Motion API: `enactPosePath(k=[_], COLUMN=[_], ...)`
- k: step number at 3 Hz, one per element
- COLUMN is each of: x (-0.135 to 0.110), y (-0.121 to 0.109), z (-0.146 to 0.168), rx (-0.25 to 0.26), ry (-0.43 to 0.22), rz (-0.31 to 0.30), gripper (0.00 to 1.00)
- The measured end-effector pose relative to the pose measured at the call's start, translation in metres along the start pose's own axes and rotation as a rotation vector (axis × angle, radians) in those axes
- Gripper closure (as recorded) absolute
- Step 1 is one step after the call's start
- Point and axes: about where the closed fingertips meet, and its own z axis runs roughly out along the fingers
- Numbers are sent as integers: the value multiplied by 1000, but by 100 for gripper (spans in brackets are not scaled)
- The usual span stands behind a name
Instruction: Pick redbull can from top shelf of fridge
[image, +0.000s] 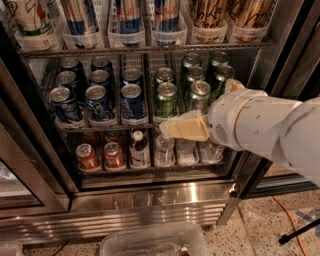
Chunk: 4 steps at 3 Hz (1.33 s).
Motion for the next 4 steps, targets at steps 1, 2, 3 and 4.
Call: enactPosePath(k=[1,2,3,4], x=[-13,-24,-25,-31], y=[-22,-38,-37,-29], z=[29,37,36,40], rx=[-53,-76,-74,-47], ry=[-96,-166,-166,-185], rz=[92,156,147,61], gripper=[0,0,0,0])
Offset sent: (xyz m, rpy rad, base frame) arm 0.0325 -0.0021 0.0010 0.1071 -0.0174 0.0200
